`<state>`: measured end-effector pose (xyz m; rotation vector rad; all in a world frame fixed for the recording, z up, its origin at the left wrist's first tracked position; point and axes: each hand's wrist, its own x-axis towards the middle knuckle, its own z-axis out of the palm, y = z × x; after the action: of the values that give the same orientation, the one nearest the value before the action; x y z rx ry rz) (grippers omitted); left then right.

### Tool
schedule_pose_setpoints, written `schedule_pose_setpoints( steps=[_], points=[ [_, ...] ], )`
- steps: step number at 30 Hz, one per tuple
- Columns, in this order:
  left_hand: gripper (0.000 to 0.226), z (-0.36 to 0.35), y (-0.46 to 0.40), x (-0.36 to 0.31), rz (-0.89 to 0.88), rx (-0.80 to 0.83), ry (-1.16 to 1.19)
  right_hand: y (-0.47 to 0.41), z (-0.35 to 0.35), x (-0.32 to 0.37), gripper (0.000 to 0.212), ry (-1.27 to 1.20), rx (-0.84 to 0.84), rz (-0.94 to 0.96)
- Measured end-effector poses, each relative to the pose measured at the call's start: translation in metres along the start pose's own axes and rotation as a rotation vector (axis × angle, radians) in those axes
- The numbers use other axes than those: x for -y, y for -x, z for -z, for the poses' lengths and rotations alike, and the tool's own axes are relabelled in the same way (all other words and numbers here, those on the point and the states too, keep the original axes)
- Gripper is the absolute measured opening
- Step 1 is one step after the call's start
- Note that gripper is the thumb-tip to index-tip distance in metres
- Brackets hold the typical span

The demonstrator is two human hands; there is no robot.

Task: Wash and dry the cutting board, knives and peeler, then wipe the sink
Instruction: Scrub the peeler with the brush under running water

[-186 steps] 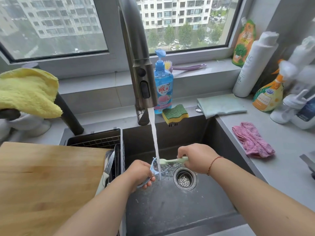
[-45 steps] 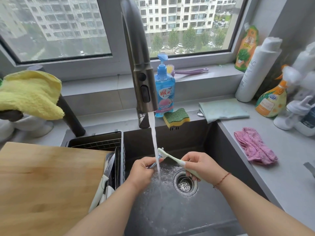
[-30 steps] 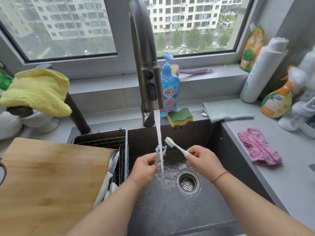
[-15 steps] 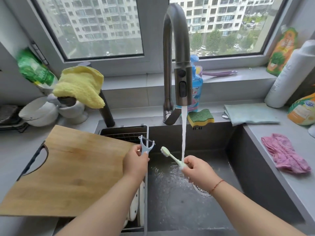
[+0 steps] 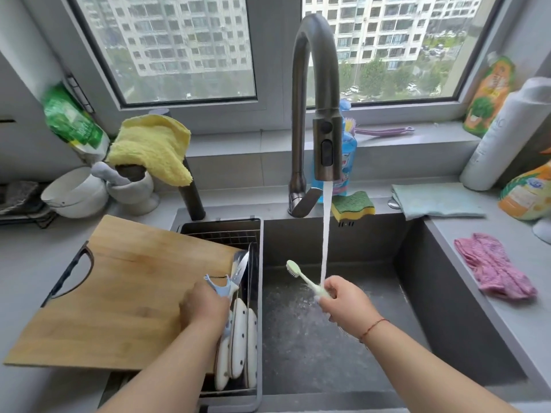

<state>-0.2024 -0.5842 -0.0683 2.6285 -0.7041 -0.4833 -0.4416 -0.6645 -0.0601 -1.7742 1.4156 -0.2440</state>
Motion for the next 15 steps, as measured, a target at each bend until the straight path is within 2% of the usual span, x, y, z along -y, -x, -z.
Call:
schedule_pose_setpoints(
  steps=[2,4,5,7,9,11,15],
  points=[
    [0.043,0.003,0.006,-0.012,0.01,-0.141,-0.049,0.001,0.003,-0.002,0.01,0.011,-0.037,-0.014],
    [0.049,0.004,0.017,-0.033,-0.122,-0.207,-0.03,0.002,0.008,-0.003,0.013,0.014,-0.075,-0.02],
    [0.047,0.003,0.023,-0.045,-0.212,-0.188,-0.036,0.003,0.01,-0.003,0.014,0.027,-0.095,-0.018],
    [0.044,-0.007,0.032,-0.067,-0.4,-0.076,-0.08,0.006,0.014,-0.003,0.016,0.05,-0.145,-0.008],
    [0.052,-0.021,0.042,-0.085,-0.548,0.101,-0.13,0.008,0.019,-0.004,0.017,0.061,-0.204,0.018],
    [0.061,-0.034,0.054,-0.102,-0.596,0.287,-0.134,0.007,0.024,-0.008,0.016,0.094,-0.244,0.018],
    [0.053,-0.053,0.069,-0.124,-0.55,0.538,-0.028,0.003,0.037,-0.021,0.01,0.29,-0.188,-0.118]
  ],
)
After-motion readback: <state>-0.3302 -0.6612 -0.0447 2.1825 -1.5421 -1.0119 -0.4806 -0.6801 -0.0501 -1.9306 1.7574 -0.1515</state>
